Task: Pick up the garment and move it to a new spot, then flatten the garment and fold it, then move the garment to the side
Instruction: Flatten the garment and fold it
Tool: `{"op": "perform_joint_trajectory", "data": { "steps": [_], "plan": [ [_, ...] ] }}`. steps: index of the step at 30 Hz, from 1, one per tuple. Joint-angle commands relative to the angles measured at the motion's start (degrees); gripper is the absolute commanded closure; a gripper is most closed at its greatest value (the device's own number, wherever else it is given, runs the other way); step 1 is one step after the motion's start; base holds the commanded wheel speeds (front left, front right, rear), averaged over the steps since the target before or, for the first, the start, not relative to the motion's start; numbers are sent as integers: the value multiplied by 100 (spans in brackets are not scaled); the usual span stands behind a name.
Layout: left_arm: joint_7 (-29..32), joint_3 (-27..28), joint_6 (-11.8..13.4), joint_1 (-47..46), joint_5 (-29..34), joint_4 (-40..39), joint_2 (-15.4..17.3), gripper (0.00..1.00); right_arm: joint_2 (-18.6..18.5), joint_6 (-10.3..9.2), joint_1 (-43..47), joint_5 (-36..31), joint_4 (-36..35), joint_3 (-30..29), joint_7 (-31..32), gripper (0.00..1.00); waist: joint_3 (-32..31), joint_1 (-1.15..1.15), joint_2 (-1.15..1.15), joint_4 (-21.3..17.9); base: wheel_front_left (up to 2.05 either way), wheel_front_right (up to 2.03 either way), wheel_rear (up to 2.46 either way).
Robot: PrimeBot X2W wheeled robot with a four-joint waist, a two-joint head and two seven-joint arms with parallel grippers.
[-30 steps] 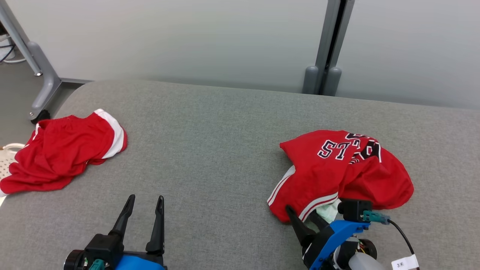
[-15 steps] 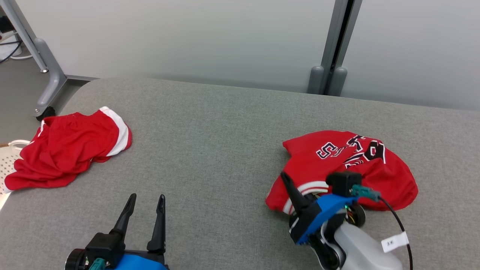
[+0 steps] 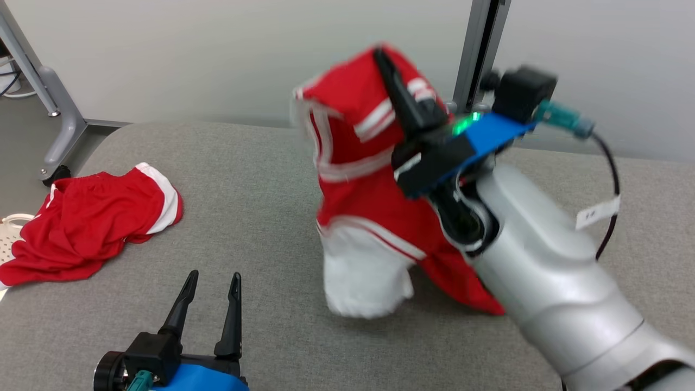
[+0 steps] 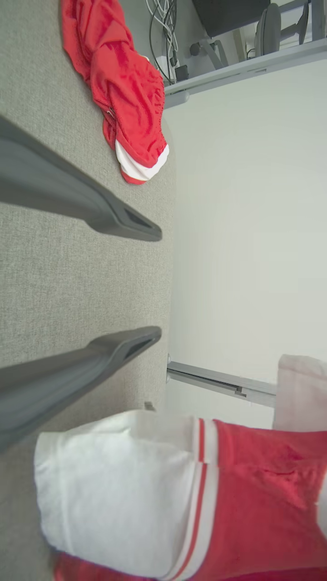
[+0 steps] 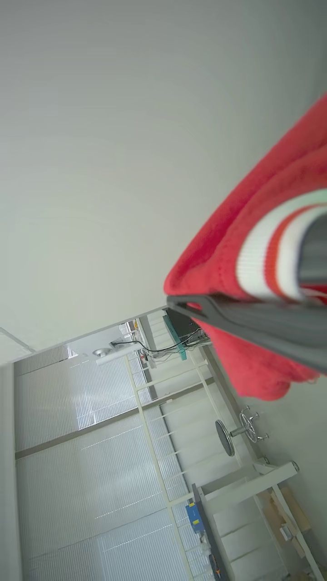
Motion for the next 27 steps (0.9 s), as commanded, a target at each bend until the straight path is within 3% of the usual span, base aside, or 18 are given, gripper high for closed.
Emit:
{"op": "perform_joint_trajectory", "data": {
  "steps": [1, 6, 10, 19, 20, 21, 27],
  "plan": [
    [-16, 6, 10, -45, 13, -33, 10, 0, -19, 3, -214, 50, -69, -22, -9, 100, -6, 0, -1, 1, 0, 0, 0],
    [-17, 13, -1, -10, 13, -93, 14, 0, -21, 3, -884, 598, -442, -379, -51, 100, -19, 0, -1, 17, 0, 0, 0],
    [-17, 16, 7, 27, 5, -125, -13, 0, -19, 3, -734, 449, -271, -948, -54, 100, -6, 0, -1, 25, 0, 0, 0],
    [-16, -98, -60, -58, -12, -169, -78, 0, -59, 3, 800, -531, 1565, -2427, -57, 100, 58, 0, -1, 105, 0, 0, 0],
    [-16, -112, -76, -70, -4, -175, -78, 0, -78, 3, 876, -680, 1727, -2562, -58, 88, 66, 0, -1, 111, 0, 0, 0],
    [-17, -123, -91, -78, 1, -184, -78, 0, -90, 3, 950, -806, 1857, -2697, -59, 2, 68, 0, -1, 119, 0, 0, 0],
    [-16, -141, -116, 19, 12, -209, -71, 0, -93, 3, 1519, -1528, 2088, -3096, -58, 0, 13, 0, -1, 103, 0, 0, 0]
  ]
}}
